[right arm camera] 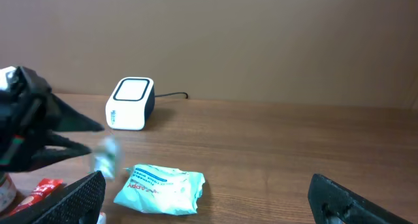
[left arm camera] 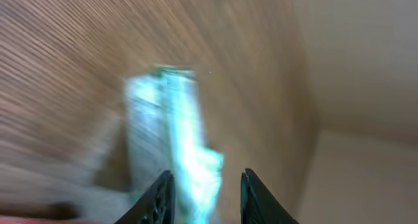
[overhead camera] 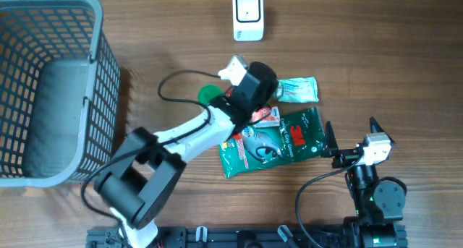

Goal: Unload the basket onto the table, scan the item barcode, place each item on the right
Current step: 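Carry the green box over and set it beside the mint wipes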

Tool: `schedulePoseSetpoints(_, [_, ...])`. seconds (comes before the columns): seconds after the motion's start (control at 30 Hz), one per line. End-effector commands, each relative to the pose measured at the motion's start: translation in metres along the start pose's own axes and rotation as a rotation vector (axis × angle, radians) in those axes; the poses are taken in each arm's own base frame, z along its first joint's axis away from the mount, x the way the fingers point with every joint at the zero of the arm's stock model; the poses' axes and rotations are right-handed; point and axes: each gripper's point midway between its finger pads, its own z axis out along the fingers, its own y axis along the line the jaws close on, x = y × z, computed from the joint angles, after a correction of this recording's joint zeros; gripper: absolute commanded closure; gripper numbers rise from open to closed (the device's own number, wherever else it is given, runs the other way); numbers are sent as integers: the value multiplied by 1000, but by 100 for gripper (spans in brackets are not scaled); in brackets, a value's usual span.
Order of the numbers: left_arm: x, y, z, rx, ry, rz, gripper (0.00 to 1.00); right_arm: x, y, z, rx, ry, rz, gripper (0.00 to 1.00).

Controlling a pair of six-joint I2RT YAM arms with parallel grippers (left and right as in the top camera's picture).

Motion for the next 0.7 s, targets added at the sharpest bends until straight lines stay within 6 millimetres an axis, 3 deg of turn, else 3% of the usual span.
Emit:
schedulePoseSetpoints(0.0, [20,29,24,-49,-19,-199,74,-1,1,0,-8,-7,-12,0])
schedulePoseSetpoints(0.03, [27,37,26,-71,-11,-174,69,-1,1,0,-8,-7,-12,0])
schedulePoseSetpoints(0.07, [30,36,26,-68,-4,-122,45,-1,1,0,-8,-7,-12,0])
schedulePoseSetpoints(0.1, [32,26,23,-35,2,-48,10,-1,1,0,-8,-7,-13,0])
schedulePoseSetpoints(0.13, [30,15,18,-7,-1,11,0,-1,1,0,-8,-7,-13,0])
schedulePoseSetpoints(0.23, [4,-21,-8,62,-105,180,0,-1,1,0,-8,-7,-12,0])
schedulePoseSetpoints(0.33, [-35,-68,-65,90,-281,538,0,-1,1,0,-8,-7,-13,0])
schedulePoseSetpoints(0.43, [-64,-119,-143,95,-478,1001,0,-1,1,0,-8,-7,-13,0])
schedulePoseSetpoints(0.47, [-77,-144,-183,102,-593,1161,0,-1,1,0,-8,-7,-12,0])
schedulePoseSetpoints(0.5, [-87,-158,-210,99,-684,1227,0,-1,1,0,-8,-7,-13,0])
schedulePoseSetpoints(0.53, [-103,-181,-252,102,-844,1273,0,-1,1,0,-8,-7,-13,0])
schedulePoseSetpoints(0.57, [-121,-210,-314,133,-1064,1280,0,-1,1,0,-8,-7,-13,0])
schedulePoseSetpoints(0.67, [-137,-234,-406,129,-1358,1329,0,-1,2,0,-9,-7,-12,0])
